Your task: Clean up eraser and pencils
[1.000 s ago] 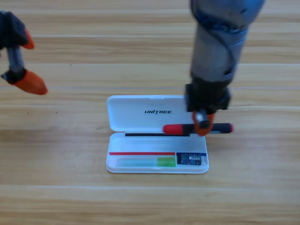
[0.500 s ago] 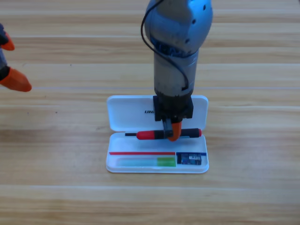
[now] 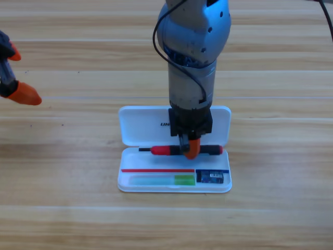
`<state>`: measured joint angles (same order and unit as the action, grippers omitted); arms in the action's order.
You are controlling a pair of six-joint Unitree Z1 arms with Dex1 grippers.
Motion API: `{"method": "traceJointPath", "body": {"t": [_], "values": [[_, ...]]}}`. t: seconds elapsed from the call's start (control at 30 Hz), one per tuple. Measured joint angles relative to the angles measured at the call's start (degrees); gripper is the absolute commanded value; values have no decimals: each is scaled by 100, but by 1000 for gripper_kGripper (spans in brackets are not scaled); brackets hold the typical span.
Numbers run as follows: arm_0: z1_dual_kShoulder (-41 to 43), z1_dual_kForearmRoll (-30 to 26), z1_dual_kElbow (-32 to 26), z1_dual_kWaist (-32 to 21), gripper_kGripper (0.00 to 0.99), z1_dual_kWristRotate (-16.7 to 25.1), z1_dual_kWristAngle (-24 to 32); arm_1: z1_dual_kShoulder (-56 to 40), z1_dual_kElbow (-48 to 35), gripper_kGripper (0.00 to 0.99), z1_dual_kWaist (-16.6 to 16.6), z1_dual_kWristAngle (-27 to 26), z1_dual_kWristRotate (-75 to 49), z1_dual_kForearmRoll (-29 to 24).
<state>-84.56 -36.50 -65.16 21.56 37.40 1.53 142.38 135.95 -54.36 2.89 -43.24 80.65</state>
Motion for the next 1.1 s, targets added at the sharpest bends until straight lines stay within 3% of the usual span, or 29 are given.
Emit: {"method": "traceJointPath", "body": {"t": [0.1, 0.4, 0.5, 0.67, 0.9, 1.0, 1.1], "values": [[0, 149, 39, 0, 989, 0, 26, 0, 0, 864, -1, 11, 45, 0], [0, 199, 116, -34, 990, 77, 32, -7, -6, 890, -2, 10, 91, 85], [0, 210, 116, -74, 990, 80, 32, -232, -291, 914, -8, -245, 94, 204], [3, 214, 116, -112, 990, 80, 32, -1475, -1125, 917, -60, -882, 140, 259], [5, 261, 122, -140, 973, 80, 43, -3766, -1644, 919, -102, -1681, 480, 257], [5, 434, 121, -148, 884, 80, 80, -4289, -2027, 933, -102, -1888, 709, 39], [-29, 538, 116, -151, 736, 80, 157, -4777, -2948, 936, -102, -1938, 1086, -875]]}}
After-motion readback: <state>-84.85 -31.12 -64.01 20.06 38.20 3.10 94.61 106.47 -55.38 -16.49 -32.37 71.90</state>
